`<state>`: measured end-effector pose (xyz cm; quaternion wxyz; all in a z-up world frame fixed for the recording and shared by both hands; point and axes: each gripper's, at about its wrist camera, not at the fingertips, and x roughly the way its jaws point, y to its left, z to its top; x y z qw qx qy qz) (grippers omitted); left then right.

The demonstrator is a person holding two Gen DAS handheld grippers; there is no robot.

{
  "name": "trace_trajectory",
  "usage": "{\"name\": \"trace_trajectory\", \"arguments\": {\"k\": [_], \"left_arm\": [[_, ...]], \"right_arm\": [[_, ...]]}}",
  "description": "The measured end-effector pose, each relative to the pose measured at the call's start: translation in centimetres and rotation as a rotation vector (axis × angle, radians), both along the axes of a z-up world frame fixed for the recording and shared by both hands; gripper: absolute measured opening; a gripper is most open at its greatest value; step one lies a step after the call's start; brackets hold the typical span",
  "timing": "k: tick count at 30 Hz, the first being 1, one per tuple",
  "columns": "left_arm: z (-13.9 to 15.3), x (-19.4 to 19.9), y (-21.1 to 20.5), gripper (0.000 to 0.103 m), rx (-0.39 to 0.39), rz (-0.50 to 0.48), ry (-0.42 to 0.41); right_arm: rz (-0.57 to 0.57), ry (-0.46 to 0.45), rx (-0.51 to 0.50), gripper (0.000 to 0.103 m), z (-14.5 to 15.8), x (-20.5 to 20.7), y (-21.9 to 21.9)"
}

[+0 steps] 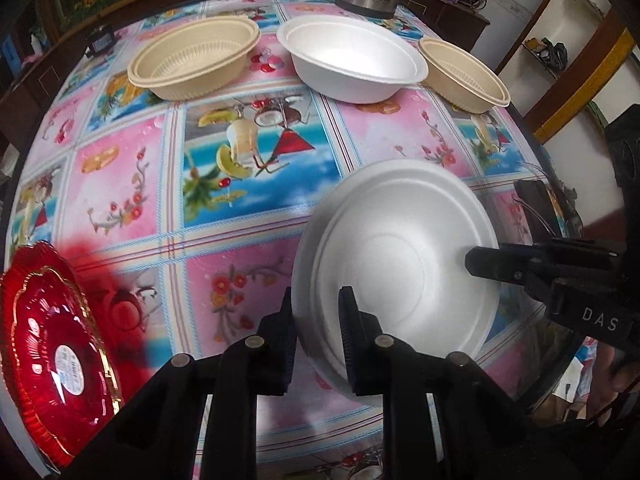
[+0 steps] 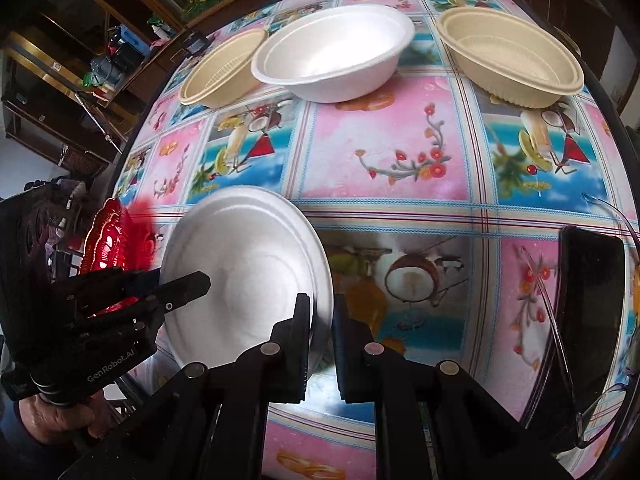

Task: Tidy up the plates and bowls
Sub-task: 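Lift the white foam plate with the left gripper toward the red plates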

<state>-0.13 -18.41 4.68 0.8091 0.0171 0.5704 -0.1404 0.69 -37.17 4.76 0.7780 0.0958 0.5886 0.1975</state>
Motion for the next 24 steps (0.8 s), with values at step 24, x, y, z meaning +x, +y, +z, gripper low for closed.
{"name": "trace_trajectory", "arguments": {"k": [24], "left_arm": [[3.2, -1.2, 4.4, 0.019, 0.058, 0.074, -0.114]], "right_arm": [[0.066, -0.047, 0.051, 0.012, 1.9, 0.2, 4.7]]}}
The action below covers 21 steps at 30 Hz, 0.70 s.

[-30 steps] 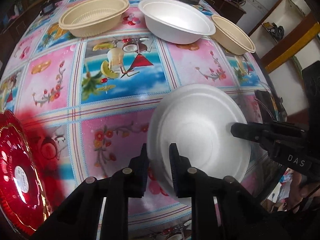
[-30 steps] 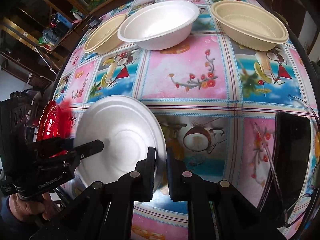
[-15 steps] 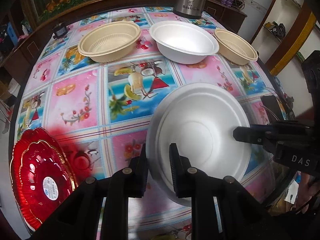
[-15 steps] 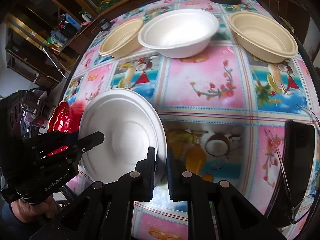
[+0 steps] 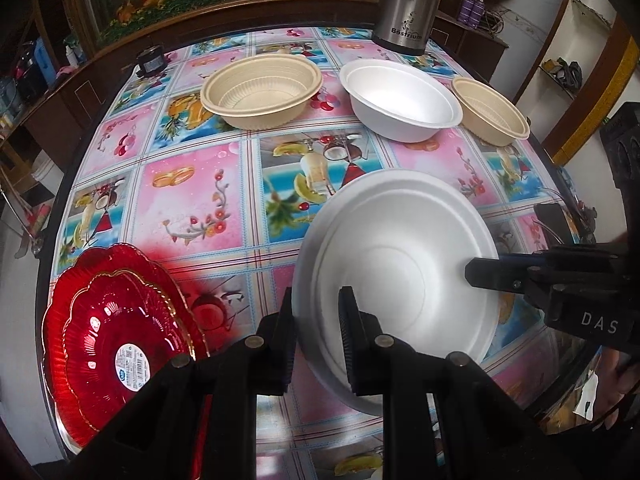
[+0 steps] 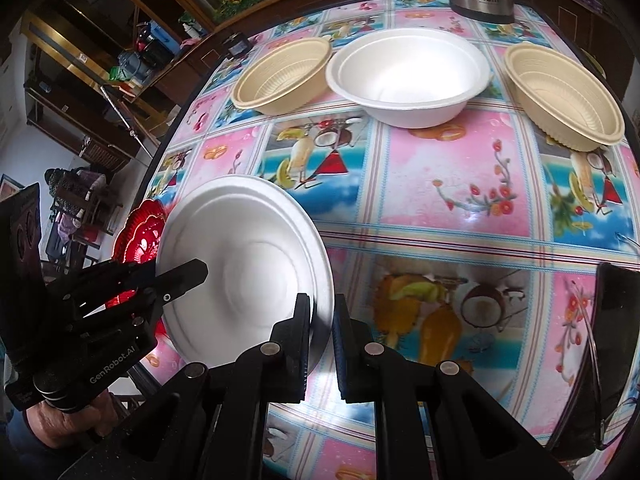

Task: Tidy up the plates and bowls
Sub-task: 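Lift the white foam plate with the left gripper toward the red plates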

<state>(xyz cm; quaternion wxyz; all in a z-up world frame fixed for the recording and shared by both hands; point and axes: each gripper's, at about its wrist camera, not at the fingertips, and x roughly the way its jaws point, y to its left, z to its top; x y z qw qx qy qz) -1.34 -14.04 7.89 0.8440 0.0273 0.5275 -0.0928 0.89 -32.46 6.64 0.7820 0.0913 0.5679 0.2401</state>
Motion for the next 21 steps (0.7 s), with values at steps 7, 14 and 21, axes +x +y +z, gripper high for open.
{"name": "trace_trajectory", "arguments": {"k": [7, 14, 21], "left_arm": [[0.2, -0.4, 1.0, 0.019, -0.001, 0.019, -0.007], [0.3, -0.9, 1.7, 0.019, 0.002, 0.03, -0.016], [0.5, -1.4, 2.6, 0.019, -0.003, 0.048, -0.025]], "right_arm": [[0.017, -0.003, 0.003, 0.012, 0.2, -0.1, 1.1], [0.025, -0.005, 0.006, 0.012, 0.2, -0.3, 1.8], [0.039, -0.008, 0.006, 0.012, 0.4, -0.6, 2.6]]}}
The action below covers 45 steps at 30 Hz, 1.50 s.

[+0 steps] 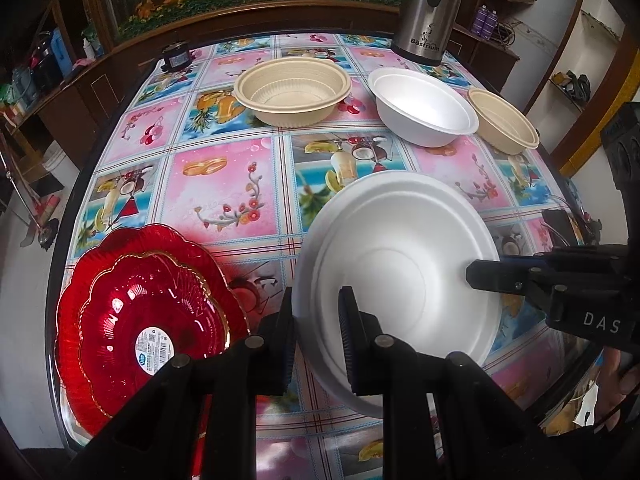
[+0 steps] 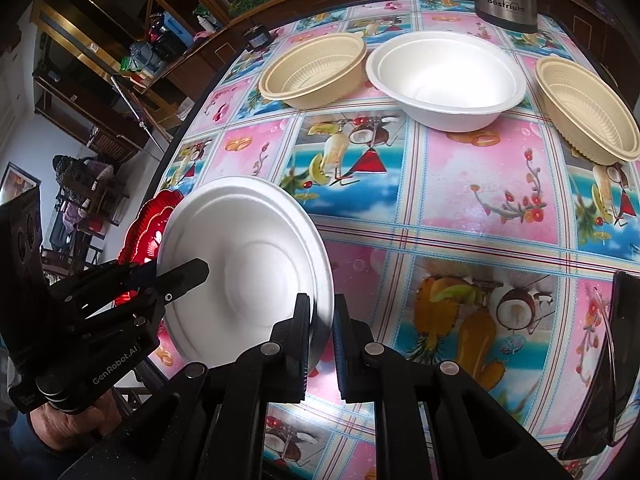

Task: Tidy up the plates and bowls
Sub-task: 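Lift the white foam plate with the left gripper toward the red plates, then lower the white plate onto the red plates and open the left gripper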

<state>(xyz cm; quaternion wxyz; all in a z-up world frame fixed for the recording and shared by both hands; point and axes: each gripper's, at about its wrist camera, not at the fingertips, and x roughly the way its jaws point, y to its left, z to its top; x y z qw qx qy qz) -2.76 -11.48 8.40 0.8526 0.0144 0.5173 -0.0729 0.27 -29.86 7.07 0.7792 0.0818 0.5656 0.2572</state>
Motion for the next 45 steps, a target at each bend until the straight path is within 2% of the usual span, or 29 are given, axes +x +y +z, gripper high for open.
{"name": "trace_trajectory", "arguments": {"k": [12, 25, 37, 45], "left_arm": [[1.2, -1.0, 2.7, 0.019, -0.02, 0.06, -0.038], [2.2, -2.6, 7.9, 0.019, -0.03, 0.169, -0.061], [1.5, -4.3, 13.2, 0.019, -0.012, 0.265, -0.033], [-0.7, -4.5, 16.6, 0.019, -0.021, 0.31, 0.02]], "right_arm": [[0.049, -0.032, -0.003, 0.012, 1.4, -0.1, 2.8], [0.153, -0.076, -0.006, 0.012, 3.2, 0.0, 7.9], [0.241, -0.068, 0.007, 0.012, 2.6, -0.2, 13.7], [0.292, -0.036, -0.016, 0.012, 0.6, -0.2, 17.8]]}}
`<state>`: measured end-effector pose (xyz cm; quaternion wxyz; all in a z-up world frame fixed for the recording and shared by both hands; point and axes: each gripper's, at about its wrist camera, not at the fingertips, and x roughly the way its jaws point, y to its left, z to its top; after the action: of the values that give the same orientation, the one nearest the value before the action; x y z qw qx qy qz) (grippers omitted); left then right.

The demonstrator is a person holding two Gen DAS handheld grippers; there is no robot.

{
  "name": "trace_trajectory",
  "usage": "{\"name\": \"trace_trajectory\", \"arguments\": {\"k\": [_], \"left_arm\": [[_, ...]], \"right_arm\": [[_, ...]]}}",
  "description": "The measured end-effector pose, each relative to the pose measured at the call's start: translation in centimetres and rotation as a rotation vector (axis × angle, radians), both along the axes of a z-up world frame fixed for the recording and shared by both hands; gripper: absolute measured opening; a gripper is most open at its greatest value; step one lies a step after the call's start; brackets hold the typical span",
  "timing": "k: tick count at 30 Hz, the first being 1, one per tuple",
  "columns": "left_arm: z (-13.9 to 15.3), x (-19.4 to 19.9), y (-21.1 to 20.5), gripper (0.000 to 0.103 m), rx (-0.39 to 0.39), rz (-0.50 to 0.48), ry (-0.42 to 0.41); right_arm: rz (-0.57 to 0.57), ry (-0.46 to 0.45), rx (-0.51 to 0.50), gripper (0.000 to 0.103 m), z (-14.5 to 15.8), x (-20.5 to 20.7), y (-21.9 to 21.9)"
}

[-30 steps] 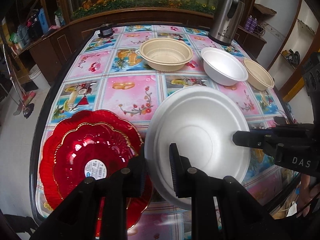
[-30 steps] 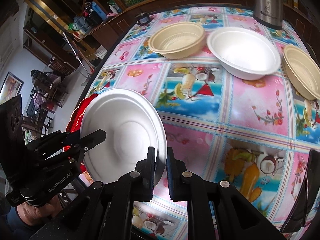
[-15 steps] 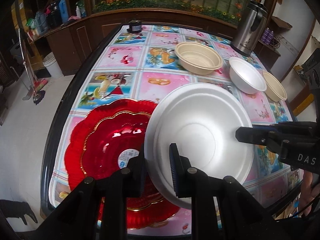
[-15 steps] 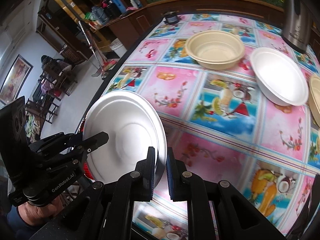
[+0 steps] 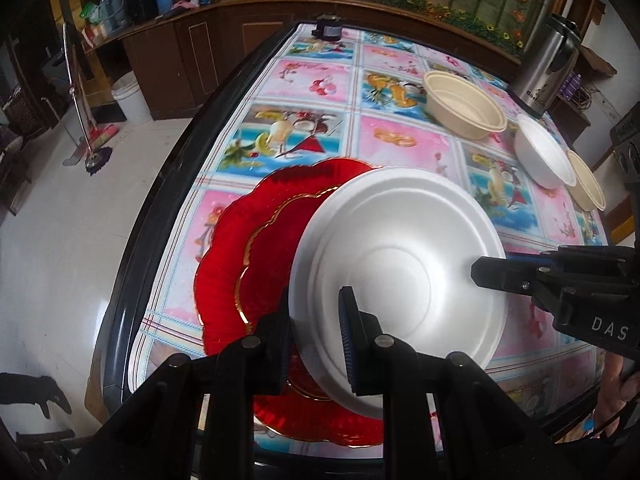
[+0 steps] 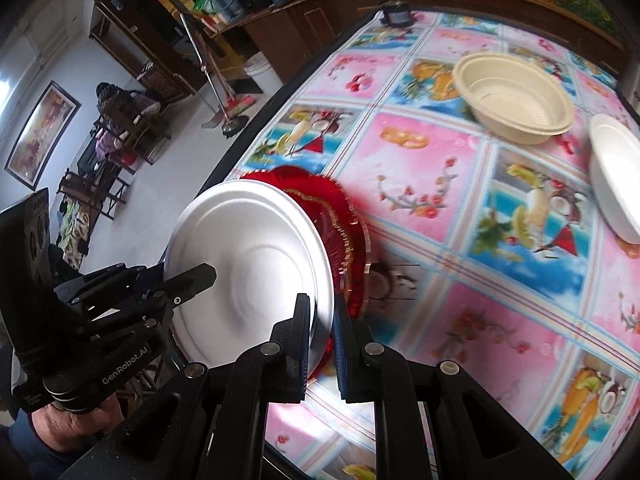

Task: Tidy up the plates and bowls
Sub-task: 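Lower the white plate onto the red plates and open the left gripper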

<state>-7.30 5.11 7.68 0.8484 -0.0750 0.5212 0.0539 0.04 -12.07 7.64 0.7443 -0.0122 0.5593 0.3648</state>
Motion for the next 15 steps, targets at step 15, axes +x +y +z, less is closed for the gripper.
{"name": "trace_trajectory", "arguments": {"k": [15], "left_arm": [[-2.7, 1.6, 1.6, 0.019, -0.018, 0.012, 0.057]], "right_arm": [[0.011, 0.028, -0.053, 0.014, -2.4, 0.6, 2.7]]}}
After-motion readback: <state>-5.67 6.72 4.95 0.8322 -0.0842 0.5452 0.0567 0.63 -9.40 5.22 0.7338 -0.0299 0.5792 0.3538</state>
